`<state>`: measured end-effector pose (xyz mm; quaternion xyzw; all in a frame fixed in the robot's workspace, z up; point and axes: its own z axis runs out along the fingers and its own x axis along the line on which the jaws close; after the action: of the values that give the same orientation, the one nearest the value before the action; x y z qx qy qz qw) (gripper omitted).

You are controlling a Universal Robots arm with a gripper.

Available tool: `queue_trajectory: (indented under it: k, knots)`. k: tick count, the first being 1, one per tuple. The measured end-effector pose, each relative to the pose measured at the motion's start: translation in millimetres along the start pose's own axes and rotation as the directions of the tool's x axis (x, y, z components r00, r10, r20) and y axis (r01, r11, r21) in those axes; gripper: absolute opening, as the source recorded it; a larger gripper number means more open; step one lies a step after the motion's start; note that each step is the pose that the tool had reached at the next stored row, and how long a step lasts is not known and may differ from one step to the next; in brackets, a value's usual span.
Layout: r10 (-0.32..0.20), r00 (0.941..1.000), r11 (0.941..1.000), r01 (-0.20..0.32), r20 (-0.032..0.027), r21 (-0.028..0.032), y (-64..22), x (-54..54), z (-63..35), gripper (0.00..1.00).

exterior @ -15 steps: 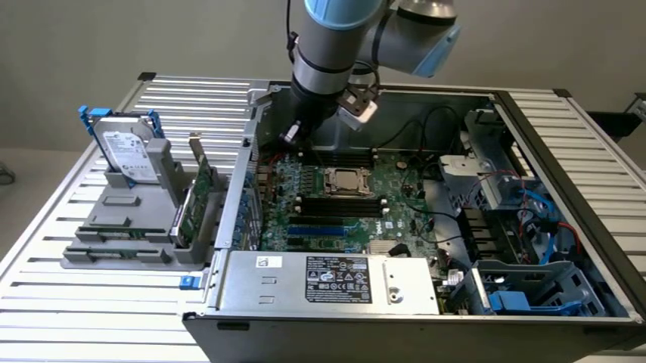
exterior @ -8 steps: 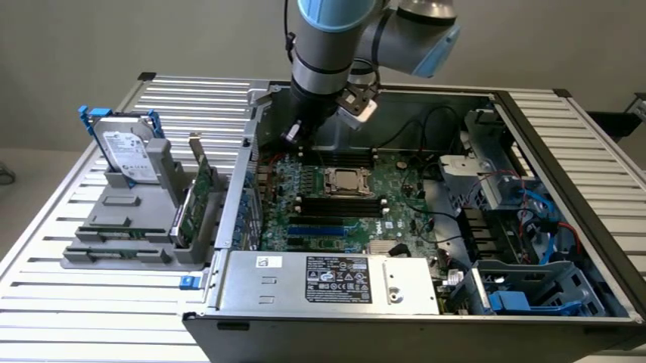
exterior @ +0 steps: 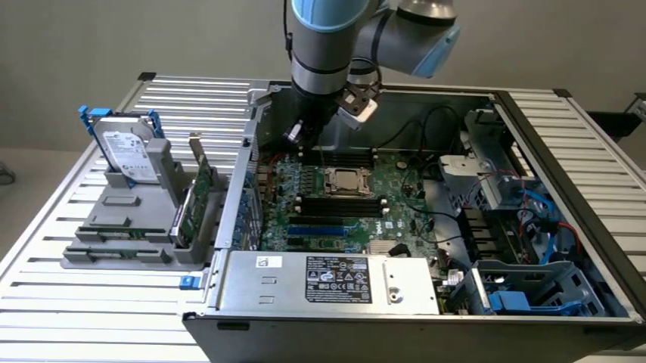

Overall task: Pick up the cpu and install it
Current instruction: 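Install the first cpu locking lever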

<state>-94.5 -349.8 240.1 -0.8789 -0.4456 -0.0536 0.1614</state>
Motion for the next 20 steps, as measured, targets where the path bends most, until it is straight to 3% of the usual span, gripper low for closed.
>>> queue_trajectory:
  k: [8,15,17,20]
  knots:
    - [0.058,0.9975,0.9972,-0.06,-0.0398,-0.0455,-0.1,0.1,0.0,0.11]
    - [0.099,0.9921,0.9908,-0.105,-0.0771,-0.0847,-0.1,0.1,0.0,0.11]
    - [0.113,0.9898,0.9882,-0.121,-0.0867,-0.0938,-0.1,0.1,0.0,0.11]
    - [0.135,0.9861,0.9841,-0.145,-0.0975,-0.1027,0.0,0.0,0.6,0.11]
